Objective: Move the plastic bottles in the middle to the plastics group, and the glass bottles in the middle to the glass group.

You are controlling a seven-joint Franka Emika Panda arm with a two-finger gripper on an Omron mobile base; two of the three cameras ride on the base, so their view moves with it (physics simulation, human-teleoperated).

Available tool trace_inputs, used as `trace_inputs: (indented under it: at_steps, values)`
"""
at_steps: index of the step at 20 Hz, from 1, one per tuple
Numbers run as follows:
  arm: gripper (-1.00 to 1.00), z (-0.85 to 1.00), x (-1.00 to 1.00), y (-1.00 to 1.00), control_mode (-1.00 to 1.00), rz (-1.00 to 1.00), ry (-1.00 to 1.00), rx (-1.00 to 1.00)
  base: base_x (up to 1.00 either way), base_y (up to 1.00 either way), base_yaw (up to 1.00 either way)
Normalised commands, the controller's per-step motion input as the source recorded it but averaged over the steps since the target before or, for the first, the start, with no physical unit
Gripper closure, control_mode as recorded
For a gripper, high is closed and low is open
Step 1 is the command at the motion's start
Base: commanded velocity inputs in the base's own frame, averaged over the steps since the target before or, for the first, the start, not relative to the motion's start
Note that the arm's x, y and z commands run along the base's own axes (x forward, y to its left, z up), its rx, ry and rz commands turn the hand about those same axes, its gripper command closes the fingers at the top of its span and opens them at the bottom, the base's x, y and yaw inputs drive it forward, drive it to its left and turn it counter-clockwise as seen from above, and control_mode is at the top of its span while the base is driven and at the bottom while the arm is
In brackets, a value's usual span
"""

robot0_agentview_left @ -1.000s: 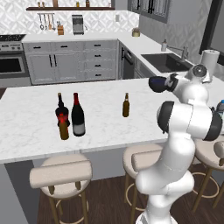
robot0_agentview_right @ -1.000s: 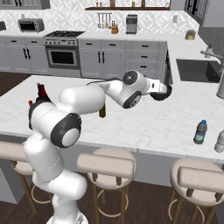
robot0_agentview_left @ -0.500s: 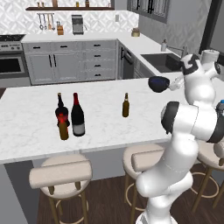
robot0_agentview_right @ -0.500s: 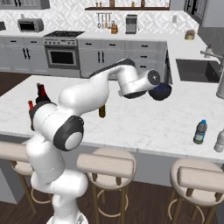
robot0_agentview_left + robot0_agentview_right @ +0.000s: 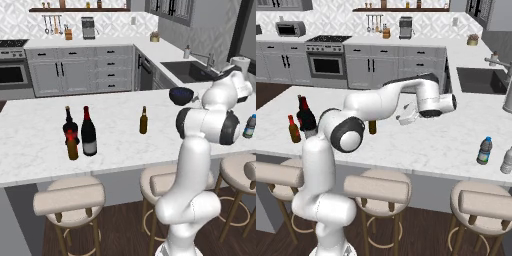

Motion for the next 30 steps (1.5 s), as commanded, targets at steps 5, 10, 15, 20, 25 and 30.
trace_inputs:
  at_steps: [5,10,15,20,25,30]
  values:
    - [-1.00,-0.02,-0.22,0.18,-1.00,0.37,0.00,0.02,0.00,0.00,0.00]
    - [-1.00,-0.17,-0.31,0.43,-1.00,0.05,0.00,0.01,0.00,0.00,0.00]
    - [-1.00,-0.08,-0.19,0.54,-1.00,-0.06,0.00,0.00,0.00,0.00,0.00]
    - [-1.00,-0.19,-0.29,0.39,-1.00,-0.20,0.01,-0.04,0.00,0.00,0.00]
    - [-1.00,-0.11,0.01,0.30,-1.00,-0.19,0.02,-0.09,0.00,0.00,0.00]
    - [-1.00,0.00,0.32,0.27,-1.00,-0.09,0.01,-0.12,0.00,0.00,0.00]
